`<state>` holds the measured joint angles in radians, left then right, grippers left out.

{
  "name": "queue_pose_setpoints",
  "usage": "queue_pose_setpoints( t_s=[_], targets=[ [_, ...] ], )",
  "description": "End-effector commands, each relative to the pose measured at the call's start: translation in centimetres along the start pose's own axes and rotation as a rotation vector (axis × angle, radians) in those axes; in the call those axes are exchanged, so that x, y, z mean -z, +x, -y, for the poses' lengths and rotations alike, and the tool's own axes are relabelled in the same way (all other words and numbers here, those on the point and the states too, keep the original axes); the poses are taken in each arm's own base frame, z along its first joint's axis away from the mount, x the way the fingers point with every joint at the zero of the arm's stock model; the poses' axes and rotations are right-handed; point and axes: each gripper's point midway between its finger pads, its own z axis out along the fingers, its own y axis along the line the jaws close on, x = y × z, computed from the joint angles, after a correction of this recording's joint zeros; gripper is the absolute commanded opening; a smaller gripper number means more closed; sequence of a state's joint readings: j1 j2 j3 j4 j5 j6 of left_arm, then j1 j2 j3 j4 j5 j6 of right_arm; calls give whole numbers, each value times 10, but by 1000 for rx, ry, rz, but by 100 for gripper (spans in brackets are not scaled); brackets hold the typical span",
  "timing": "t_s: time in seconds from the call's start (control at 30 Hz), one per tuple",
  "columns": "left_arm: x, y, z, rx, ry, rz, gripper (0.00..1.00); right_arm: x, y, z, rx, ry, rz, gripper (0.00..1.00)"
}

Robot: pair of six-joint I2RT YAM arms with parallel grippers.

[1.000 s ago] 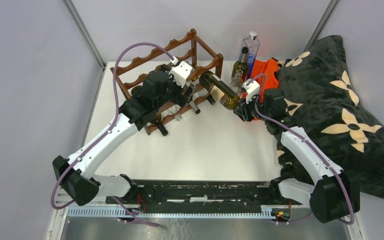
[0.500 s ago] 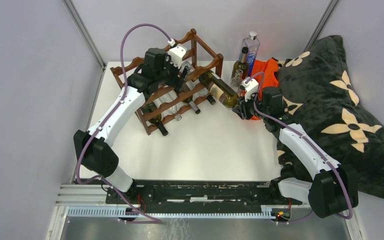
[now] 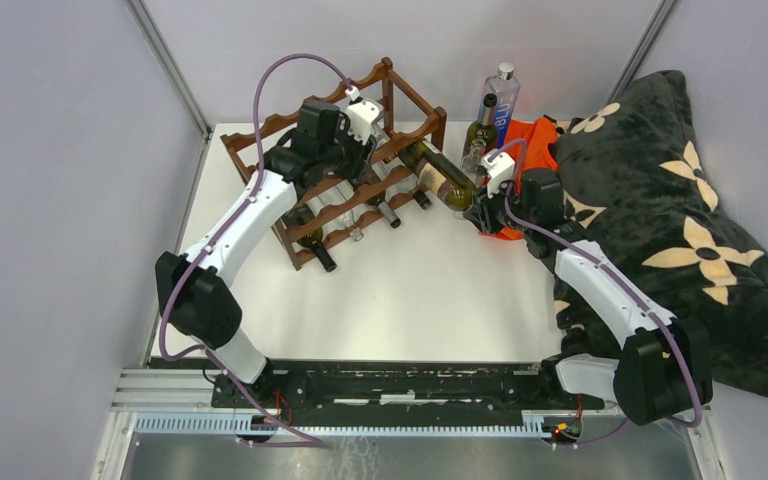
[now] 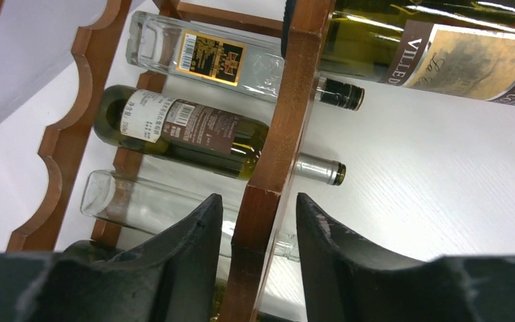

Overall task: Put the wine bottle on the wine rack
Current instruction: Place the wine bottle in the wine rack.

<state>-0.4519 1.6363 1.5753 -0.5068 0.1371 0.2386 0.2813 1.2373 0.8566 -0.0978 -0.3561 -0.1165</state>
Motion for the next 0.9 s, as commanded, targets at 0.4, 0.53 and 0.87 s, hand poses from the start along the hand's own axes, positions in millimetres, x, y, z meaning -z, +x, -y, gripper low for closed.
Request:
queue_pose_setpoints(
  t_s=[0.4, 0.53, 0.87],
  targets=[
    [17, -18, 16, -25, 135, 58, 9, -9, -106, -16, 131, 22, 272, 0],
    [21, -16, 17, -34, 155, 62, 8, -16, -114, -17, 146, 28, 272, 0],
    [26, -13, 16, -38, 161, 68, 6, -35, -135, -23, 182, 67, 295, 0]
  ],
)
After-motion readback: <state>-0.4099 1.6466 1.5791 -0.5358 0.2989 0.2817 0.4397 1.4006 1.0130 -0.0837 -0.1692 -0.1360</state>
